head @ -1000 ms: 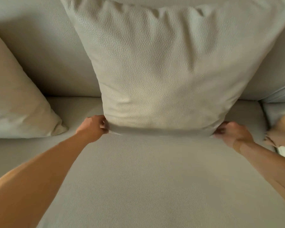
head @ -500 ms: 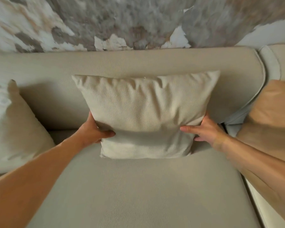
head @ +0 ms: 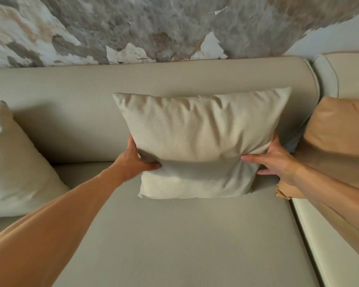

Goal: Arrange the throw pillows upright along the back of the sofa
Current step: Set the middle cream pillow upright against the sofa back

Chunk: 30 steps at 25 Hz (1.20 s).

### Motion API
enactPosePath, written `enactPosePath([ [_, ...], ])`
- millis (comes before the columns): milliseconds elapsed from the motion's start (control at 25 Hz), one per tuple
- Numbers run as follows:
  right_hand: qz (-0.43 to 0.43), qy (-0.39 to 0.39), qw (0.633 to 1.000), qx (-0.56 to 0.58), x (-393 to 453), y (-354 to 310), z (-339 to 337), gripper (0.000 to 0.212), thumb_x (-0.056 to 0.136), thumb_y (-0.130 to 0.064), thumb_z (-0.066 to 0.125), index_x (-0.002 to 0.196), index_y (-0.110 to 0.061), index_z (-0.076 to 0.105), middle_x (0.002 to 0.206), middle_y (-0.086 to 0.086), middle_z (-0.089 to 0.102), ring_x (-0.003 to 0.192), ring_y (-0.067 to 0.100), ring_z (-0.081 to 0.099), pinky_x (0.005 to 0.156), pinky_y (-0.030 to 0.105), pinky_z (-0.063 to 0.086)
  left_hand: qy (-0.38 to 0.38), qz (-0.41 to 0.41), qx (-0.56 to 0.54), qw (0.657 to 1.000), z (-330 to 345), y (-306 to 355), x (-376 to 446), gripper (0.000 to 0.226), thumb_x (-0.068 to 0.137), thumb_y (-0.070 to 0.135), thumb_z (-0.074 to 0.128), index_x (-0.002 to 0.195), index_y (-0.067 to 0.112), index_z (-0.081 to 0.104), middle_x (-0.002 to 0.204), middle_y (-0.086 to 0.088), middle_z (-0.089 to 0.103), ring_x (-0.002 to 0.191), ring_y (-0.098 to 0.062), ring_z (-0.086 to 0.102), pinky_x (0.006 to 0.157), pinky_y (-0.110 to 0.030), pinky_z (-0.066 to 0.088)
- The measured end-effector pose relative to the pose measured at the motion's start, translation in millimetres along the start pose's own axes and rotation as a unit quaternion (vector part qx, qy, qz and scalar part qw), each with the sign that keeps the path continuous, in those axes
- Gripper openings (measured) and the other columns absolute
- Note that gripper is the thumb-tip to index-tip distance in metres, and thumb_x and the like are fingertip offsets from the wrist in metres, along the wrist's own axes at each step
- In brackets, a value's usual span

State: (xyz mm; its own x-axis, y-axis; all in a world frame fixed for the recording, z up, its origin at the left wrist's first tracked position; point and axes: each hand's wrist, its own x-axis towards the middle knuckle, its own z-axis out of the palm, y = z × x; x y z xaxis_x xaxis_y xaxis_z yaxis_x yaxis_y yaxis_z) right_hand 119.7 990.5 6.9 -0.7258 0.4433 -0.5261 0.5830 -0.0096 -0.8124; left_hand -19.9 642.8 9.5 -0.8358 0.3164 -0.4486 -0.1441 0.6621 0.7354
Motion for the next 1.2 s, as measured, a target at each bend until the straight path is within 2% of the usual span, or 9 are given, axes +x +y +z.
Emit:
enactPosePath([
  [160,0.003,-0.004,1.0,-0.007,3,1,-6,0.11,0.062,-0.013,0.087,0.14,-0.048,0.018,0.145,-0.012,0.038,0.13,0.022,0.044,0.094,0.055,0.048,-0.009,-0.004,0.014,1.0,5,3,2,0.114,0.066,0.031,0.087,0.143,0.046,0.006,0.131,0.003,0.046,0.114,-0.028,0.051,0.098,-0.049,0.048],
  [360,0.012,0.009,1.0,-0.002,3,1,-2,0.105,0.067,-0.01,0.085,0.142,-0.042,0.019,0.136,-0.012,0.038,0.125,0.02,0.042,0.102,0.059,0.041,0.0,-0.008,0.028,1.0,10,-4,5,0.117,0.067,0.031,0.086,0.146,0.044,0.001,0.144,-0.004,0.045,0.128,-0.034,0.047,0.104,-0.04,0.039],
  [480,-0.006,0.099,0.989,-0.109,-1,1,6,0.1,0.041,-0.044,0.092,0.124,-0.031,0.038,0.113,-0.009,0.056,0.117,0.026,0.054,0.093,0.053,0.051,0.015,-0.013,0.044,0.999,12,-4,6,0.116,0.071,0.031,0.084,0.148,0.04,-0.001,0.144,-0.008,0.046,0.126,-0.036,0.049,0.099,-0.039,0.04],
  [560,-0.022,0.141,0.98,-0.139,-7,6,11,0.091,0.039,-0.054,0.088,0.112,-0.027,0.041,0.103,-0.005,0.06,0.108,0.032,0.06,0.09,0.049,0.052,0.03,-0.014,0.073,0.997,13,-3,2,0.114,0.075,0.032,0.081,0.15,0.037,-0.005,0.145,-0.011,0.046,0.125,-0.038,0.05,0.097,-0.041,0.041],
  [720,-0.05,0.14,0.974,-0.171,-28,3,16,0.089,0.07,-0.034,0.082,0.142,-0.018,0.032,0.132,0.01,0.057,0.122,0.033,0.053,0.096,0.037,0.04,0.052,-0.019,0.08,0.995,16,1,-13,0.115,0.08,0.036,0.075,0.149,0.039,-0.017,0.147,-0.017,0.043,0.126,-0.04,0.05,0.102,-0.05,0.043],
  [840,-0.057,0.13,0.973,-0.183,-45,-1,17,0.102,0.075,-0.031,0.079,0.153,-0.019,0.014,0.144,0.013,0.047,0.131,0.034,0.045,0.104,0.038,0.036,0.049,-0.021,0.071,0.996,13,10,-28,0.117,0.08,0.04,0.074,0.148,0.039,-0.021,0.15,-0.016,0.039,0.132,-0.037,0.046,0.103,-0.047,0.043],
  [920,-0.069,0.122,0.971,-0.194,-62,-7,19,0.104,0.076,-0.031,0.079,0.154,-0.022,0.01,0.148,0.011,0.042,0.135,0.032,0.041,0.106,0.038,0.034,0.049,-0.013,0.095,0.994,7,19,-44,0.115,0.082,0.039,0.072,0.149,0.037,-0.021,0.151,-0.017,0.037,0.131,-0.035,0.046,0.099,-0.044,0.045],
  [1080,-0.097,0.103,0.94,-0.31,-110,-13,22,0.098,0.076,-0.048,0.073,0.153,-0.031,0.014,0.154,0.003,0.034,0.138,0.029,0.036,0.102,0.045,0.038,0.05,0.044,0.183,0.981,-23,41,-93,0.109,0.083,0.046,0.069,0.147,0.045,-0.019,0.151,-0.008,0.034,0.124,-0.03,0.051,0.095,-0.043,0.046],
  [1200,-0.108,0.099,0.88,-0.452,-159,-22,20,0.095,0.074,-0.066,0.061,0.151,-0.038,0.013,0.158,-0.005,0.026,0.143,0.028,0.026,0.103,0.047,0.039,0.065,0.099,0.31,0.943,-57,53,-140,0.105,0.081,0.058,0.063,0.146,0.047,-0.018,0.156,0.002,0.026,0.139,-0.023,0.035,0.111,-0.047,0.031],
])
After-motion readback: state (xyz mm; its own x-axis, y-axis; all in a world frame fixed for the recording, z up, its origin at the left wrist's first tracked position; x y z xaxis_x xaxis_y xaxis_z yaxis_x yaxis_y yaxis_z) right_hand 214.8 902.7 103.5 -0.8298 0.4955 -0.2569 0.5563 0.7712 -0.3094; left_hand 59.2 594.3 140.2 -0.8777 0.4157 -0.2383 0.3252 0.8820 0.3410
